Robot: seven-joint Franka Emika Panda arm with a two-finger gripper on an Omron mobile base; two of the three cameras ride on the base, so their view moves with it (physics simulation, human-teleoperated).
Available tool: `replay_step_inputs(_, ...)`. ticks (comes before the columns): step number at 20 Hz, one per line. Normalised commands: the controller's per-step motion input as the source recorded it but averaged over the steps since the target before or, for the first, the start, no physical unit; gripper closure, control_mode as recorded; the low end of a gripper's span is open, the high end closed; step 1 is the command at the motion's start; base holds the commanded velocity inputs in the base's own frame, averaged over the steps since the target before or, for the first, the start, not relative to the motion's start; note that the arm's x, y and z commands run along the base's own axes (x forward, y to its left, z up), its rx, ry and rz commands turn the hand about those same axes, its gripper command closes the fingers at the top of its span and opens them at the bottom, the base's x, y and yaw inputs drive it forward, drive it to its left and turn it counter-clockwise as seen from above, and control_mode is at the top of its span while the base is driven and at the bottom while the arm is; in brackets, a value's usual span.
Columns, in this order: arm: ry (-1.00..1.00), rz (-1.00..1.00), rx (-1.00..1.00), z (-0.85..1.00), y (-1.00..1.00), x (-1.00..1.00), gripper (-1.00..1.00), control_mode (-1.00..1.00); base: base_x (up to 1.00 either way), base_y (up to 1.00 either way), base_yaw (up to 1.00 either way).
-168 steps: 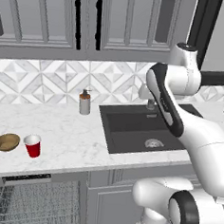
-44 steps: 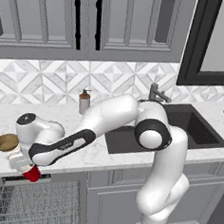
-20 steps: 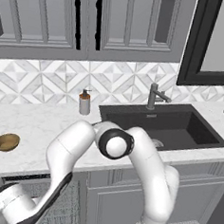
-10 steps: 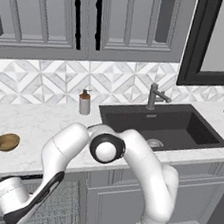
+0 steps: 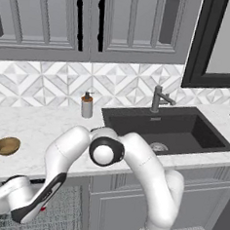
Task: Pick up the cup and bowl from the counter, place them in the dishwasher, and close the dishwasher door.
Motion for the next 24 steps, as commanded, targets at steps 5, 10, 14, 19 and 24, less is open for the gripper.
replay_step_inputs(5,0.07,-0.01,0.05,-0.38,0.0,0.31,1.0,-1.0,0.0,0.0,0.0)
replay_step_inputs(10,0.13,-0.06,0.01,-0.3,0.0,0.43,1.0,-1.0,0.0,0.0,0.0)
replay_step_inputs(14,0.08,0.0,0.0,-0.36,0.01,0.11,1.0,-1.0,0.0,0.0,0.0)
replay_step_inputs(19,0.0,0.0,0.01,-0.41,0.13,0.01,1.0,-1.0,0.0,0.0,0.0)
replay_step_inputs(24,0.0,0.0,0.01,-0.33,0.08,0.0,-1.0,-1.0,0.0,0.0,0.0)
